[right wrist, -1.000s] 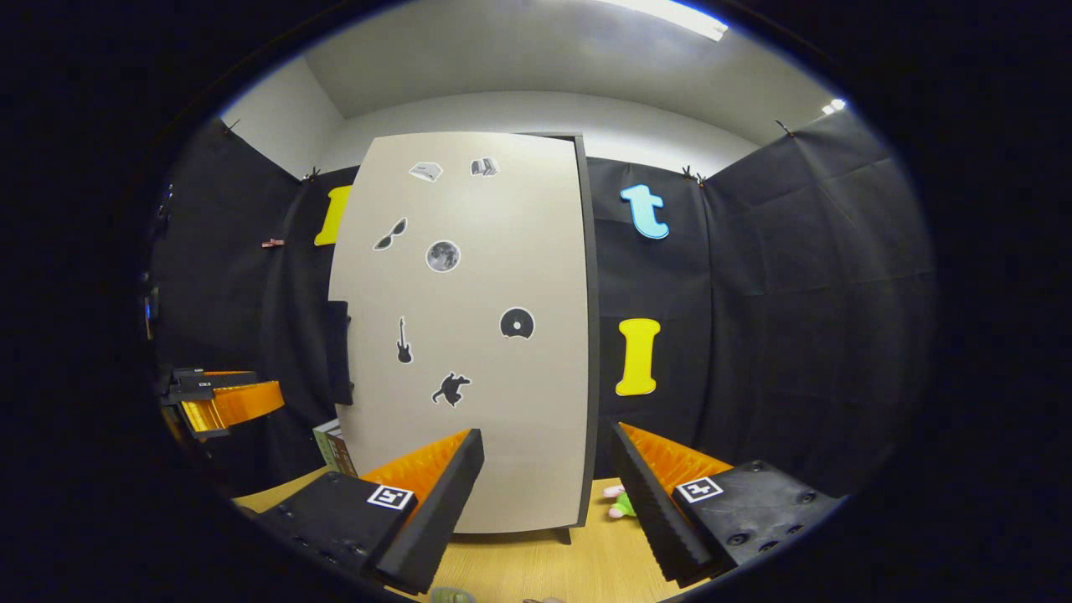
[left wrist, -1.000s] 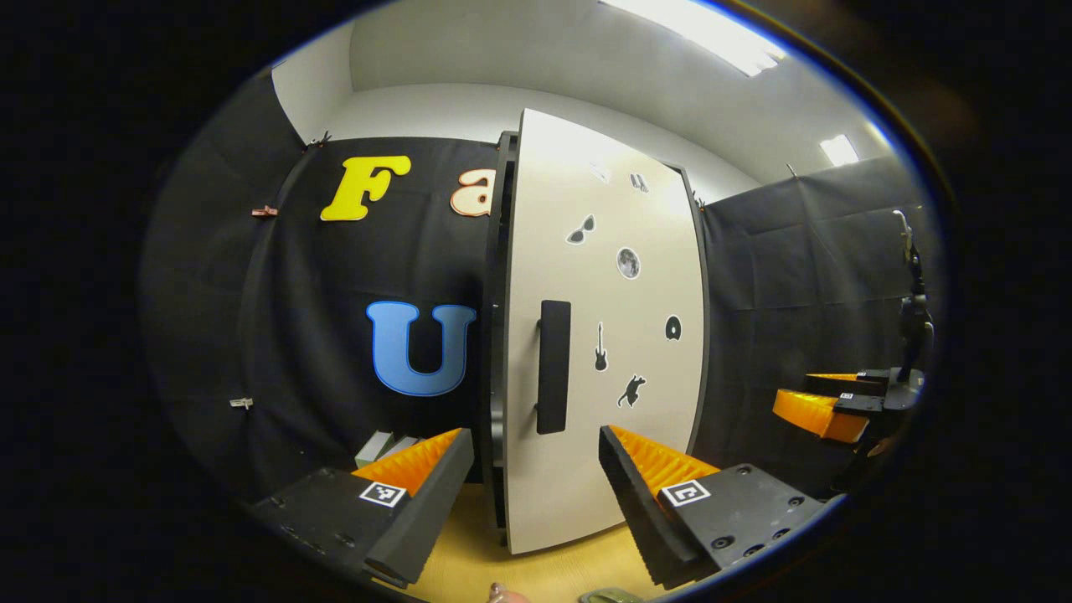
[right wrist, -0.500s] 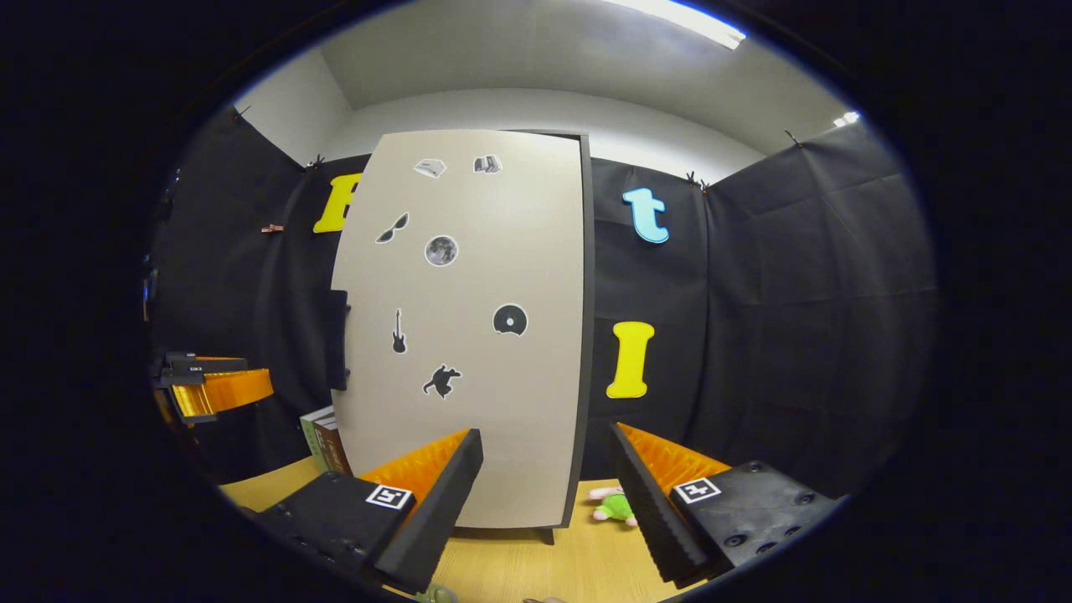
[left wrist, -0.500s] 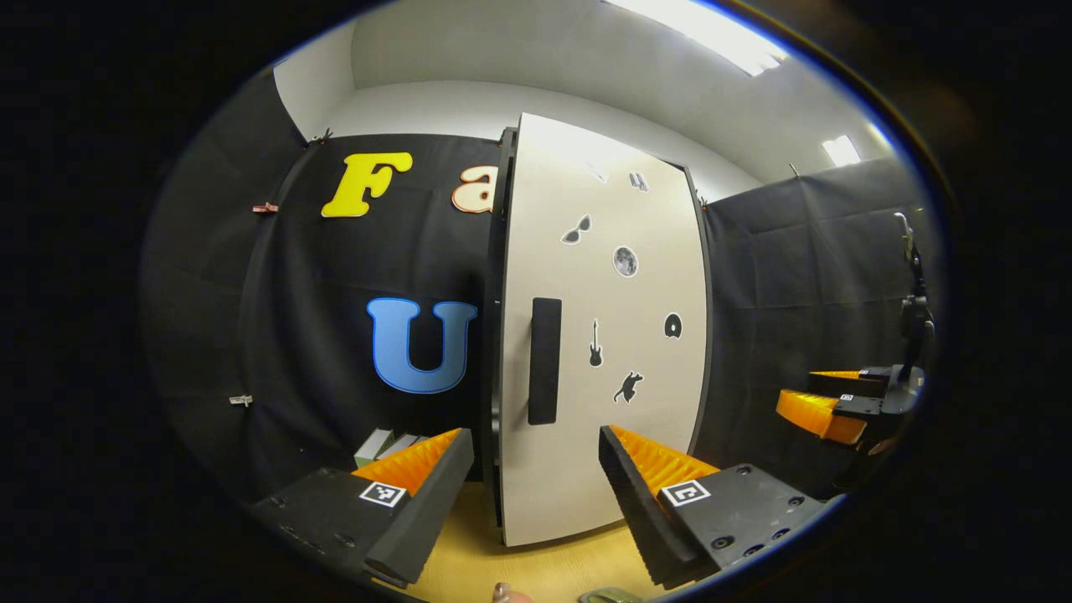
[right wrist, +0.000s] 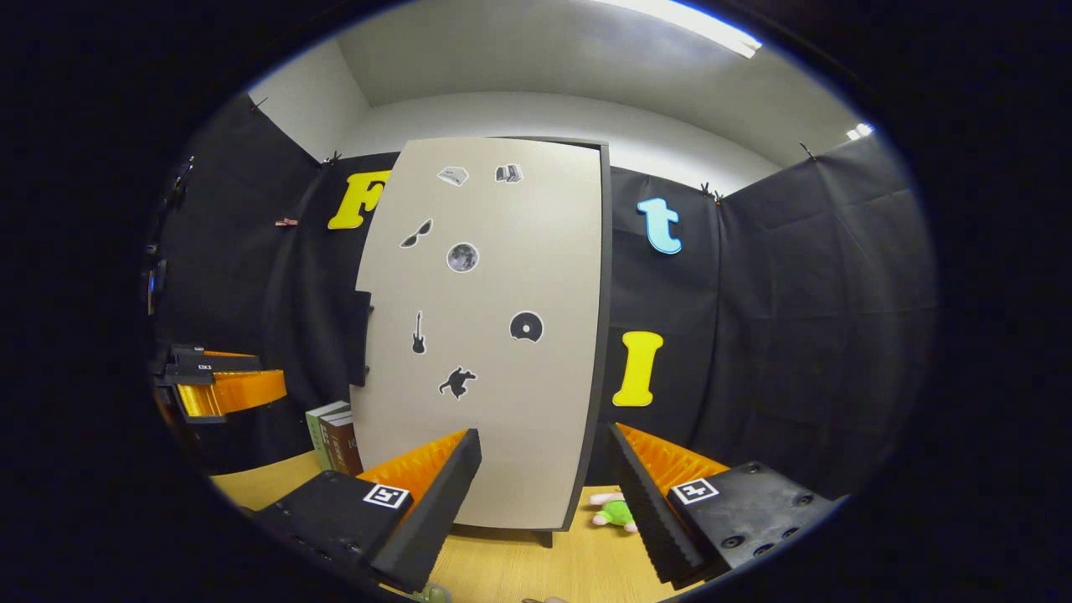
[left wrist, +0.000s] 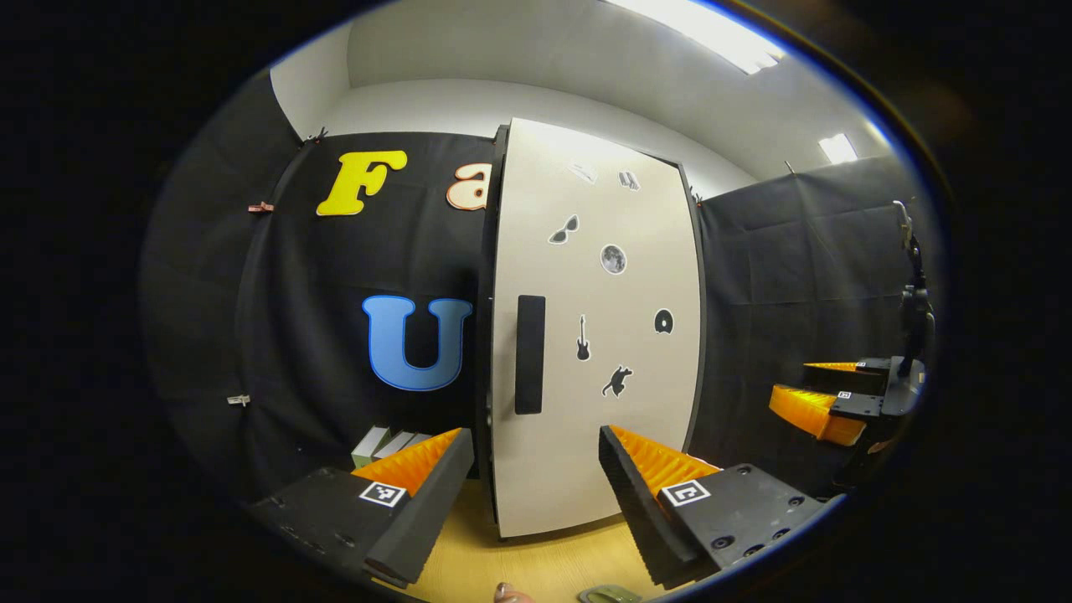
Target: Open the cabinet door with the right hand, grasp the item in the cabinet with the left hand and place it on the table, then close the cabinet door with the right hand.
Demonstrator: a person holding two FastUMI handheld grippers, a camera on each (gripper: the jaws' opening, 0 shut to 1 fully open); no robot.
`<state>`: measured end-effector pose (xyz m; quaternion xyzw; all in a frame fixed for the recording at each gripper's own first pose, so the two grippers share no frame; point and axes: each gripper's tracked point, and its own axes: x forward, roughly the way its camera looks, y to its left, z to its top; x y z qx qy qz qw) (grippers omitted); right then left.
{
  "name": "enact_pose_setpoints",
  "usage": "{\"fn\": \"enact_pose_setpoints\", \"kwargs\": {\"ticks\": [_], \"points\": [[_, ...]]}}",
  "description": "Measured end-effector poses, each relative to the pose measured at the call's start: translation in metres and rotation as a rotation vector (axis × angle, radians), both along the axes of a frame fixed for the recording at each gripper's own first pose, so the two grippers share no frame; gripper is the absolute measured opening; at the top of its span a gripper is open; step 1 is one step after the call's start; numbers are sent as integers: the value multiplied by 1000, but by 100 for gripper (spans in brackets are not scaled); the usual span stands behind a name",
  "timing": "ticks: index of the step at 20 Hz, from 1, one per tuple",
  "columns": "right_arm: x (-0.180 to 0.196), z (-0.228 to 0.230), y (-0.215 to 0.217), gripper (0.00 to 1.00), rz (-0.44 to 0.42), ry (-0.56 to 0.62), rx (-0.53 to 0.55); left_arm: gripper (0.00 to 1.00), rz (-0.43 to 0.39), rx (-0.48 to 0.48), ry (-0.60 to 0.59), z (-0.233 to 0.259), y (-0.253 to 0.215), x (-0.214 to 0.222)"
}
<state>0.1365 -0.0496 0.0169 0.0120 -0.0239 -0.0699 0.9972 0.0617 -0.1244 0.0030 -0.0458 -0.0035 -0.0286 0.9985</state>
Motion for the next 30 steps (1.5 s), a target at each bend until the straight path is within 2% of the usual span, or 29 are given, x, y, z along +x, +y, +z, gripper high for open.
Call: {"fn": "enact_pose_setpoints", "kwargs": {"ticks": [5,30], "points": [[-2,-1,2,97,4,9,2,95,-2,-25,13,-6,0,0],[-7,3,8,97,14,16,-7,95,-4,-30,25,-12,0,-5]]}}
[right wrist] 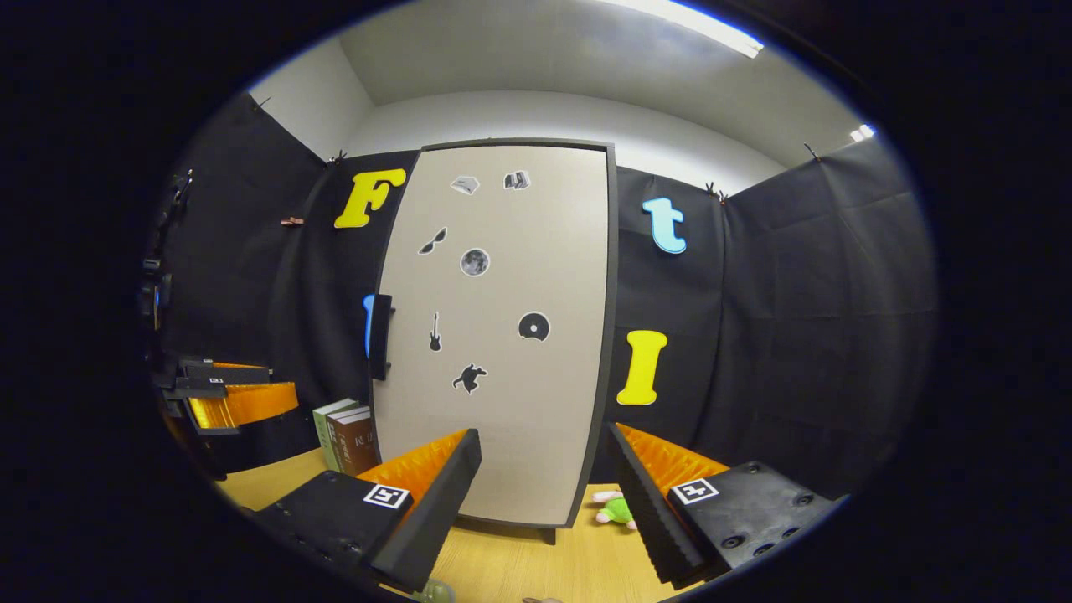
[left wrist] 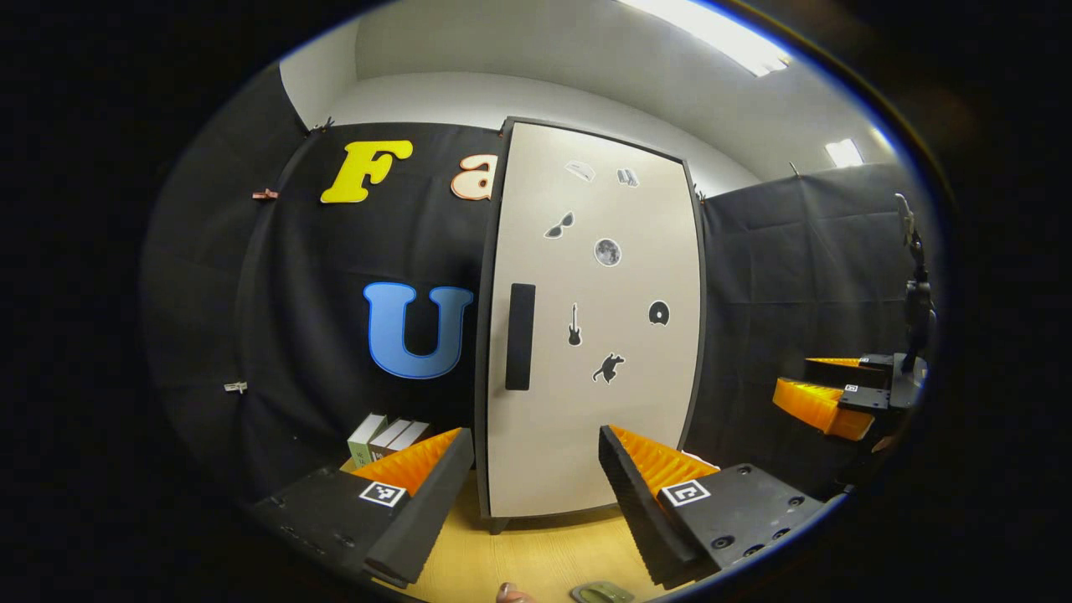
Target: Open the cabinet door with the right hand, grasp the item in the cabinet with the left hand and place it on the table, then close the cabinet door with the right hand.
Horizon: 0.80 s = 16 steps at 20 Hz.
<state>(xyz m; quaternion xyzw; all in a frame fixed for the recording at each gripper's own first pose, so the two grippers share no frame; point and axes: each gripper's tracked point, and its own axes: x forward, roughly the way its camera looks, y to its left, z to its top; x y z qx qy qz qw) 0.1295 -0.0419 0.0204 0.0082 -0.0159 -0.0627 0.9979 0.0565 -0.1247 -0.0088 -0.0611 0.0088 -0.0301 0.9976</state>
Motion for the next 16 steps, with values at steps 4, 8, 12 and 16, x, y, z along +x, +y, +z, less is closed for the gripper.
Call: {"fn": "enact_pose_setpoints", "kwargs": {"ticks": [4,8,12,16], "points": [[2,-1,3,97,10,7,-5,95,3,3,3,-1,1,1],[4,0,4,97,17,8,-15,95,4,-1,-3,0,1,2],[6,0,3,97,15,7,-9,95,4,2,-5,1,1,3],[6,0,3,97,12,8,-6,95,1,4,-6,1,-1,4]]}}
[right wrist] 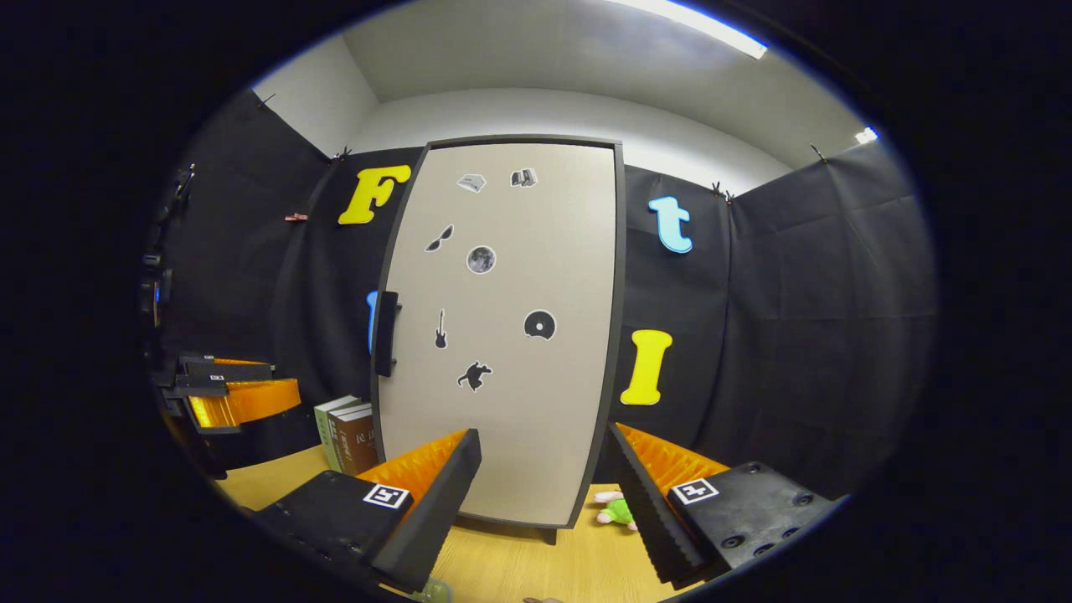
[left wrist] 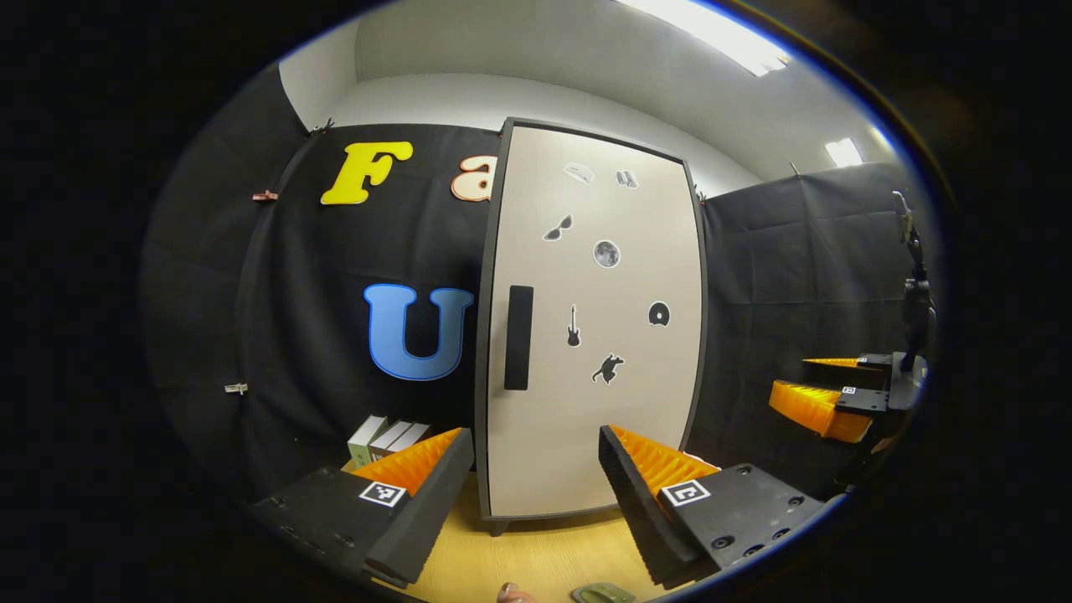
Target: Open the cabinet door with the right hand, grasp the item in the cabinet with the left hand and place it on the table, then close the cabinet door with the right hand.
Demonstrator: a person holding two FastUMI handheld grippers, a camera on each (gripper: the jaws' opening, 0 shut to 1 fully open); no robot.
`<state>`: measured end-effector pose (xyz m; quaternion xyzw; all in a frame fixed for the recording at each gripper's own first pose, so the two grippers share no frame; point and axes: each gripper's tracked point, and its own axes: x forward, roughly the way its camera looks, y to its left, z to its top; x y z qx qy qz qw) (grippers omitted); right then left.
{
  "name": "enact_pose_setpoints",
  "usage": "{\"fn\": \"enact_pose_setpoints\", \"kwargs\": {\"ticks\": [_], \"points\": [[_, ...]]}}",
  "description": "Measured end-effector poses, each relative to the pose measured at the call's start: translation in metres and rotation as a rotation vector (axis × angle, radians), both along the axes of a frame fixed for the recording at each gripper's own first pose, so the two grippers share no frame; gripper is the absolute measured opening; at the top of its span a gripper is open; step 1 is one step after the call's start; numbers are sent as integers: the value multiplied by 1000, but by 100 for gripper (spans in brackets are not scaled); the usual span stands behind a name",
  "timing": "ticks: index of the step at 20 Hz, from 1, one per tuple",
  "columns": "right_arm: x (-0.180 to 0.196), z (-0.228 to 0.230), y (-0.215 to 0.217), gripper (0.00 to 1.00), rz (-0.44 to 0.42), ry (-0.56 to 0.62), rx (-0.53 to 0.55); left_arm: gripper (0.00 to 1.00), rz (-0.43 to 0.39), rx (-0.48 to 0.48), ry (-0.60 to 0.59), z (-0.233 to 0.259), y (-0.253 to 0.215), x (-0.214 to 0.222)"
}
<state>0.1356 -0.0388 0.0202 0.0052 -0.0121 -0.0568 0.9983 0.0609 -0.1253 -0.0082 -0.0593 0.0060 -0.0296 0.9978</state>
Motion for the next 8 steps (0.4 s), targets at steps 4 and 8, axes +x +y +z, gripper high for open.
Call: {"fn": "enact_pose_setpoints", "kwargs": {"ticks": [4,8], "points": [[1,0,1,97,-1,1,-2,95,-4,8,-1,0,0,1],[2,0,2,97,0,4,-5,95,-5,12,-10,4,1,0]]}}
